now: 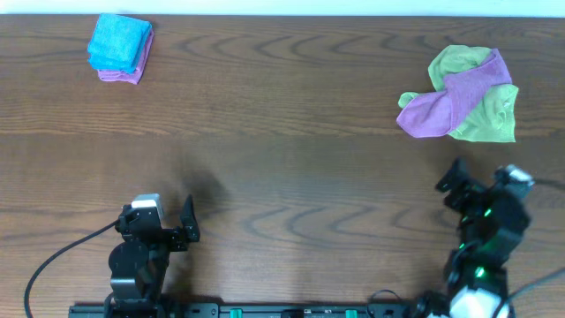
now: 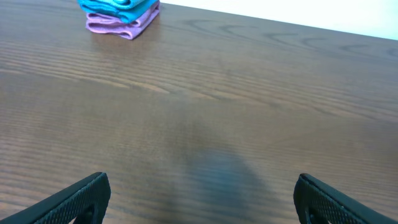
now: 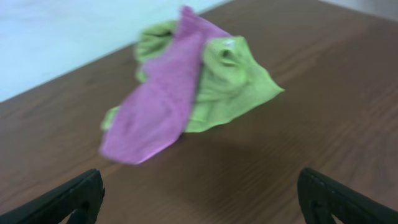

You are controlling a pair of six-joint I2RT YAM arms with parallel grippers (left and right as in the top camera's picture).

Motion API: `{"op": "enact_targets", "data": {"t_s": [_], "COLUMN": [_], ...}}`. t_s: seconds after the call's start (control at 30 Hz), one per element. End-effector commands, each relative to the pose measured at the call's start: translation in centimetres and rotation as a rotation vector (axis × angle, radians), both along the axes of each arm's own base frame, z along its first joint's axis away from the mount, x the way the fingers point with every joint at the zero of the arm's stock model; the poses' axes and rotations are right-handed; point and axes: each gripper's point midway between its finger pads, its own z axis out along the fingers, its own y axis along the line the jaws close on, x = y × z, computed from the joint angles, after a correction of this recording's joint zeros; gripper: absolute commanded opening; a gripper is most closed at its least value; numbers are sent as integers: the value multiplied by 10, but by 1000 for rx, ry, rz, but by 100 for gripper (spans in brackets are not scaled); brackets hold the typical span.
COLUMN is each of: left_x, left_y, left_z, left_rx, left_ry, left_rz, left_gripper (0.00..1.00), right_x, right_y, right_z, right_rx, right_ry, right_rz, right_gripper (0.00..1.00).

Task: Fold the cloth
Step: 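Reach the right gripper to the crumpled green cloth and grasp it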

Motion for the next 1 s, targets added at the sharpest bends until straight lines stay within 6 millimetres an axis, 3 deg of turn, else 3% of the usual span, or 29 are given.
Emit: {"op": "enact_targets", "data": {"t_s": [0.0, 0.07, 0.2, 0.27, 0.43, 0.6, 0.77, 0.8, 0.87, 0.93, 0.97], "left_x": [-1, -1, -1, -1, -1, -1, -1, -1, -1, -1, -1], "left_y": [0, 0, 0, 0, 0, 0, 0, 0, 0, 0, 0], "left_z": [-9, -9, -9, -9, -9, -9, -9, -9, -9, -9, -9], "left_rx": [5, 5, 5, 5, 5, 5, 5, 5, 5, 5, 5], "left_ry": [18, 18, 18, 17, 17, 17, 17, 17, 17, 18, 17], "left_rz": [-3, -3, -3, -3, -3, -3, -3, -3, -3, -3, -3], "left_gripper": [95, 95, 95, 95, 95, 96, 95, 95, 95, 95, 95], "right_x": [27, 48, 98, 108, 132, 167, 178, 179, 182, 182, 181], "right_y": [-22, -43, -55, -57, -70, -79, -98, -100, -103, -109, -111], "right_z": [19, 18, 16, 10, 20, -8, -28, -30, -36, -43, -45], "right_rx": [56, 65, 116, 134, 70, 206, 192, 186, 170, 165, 162], "right_ry": [-12, 32, 62, 71, -30, 52, 125, 131, 147, 163, 170], "right_rz": [14, 16, 108, 127, 138, 162, 111, 108, 109, 84, 73], "right_gripper": [99, 99, 99, 99, 99, 99, 99, 96, 64, 23, 11]}}
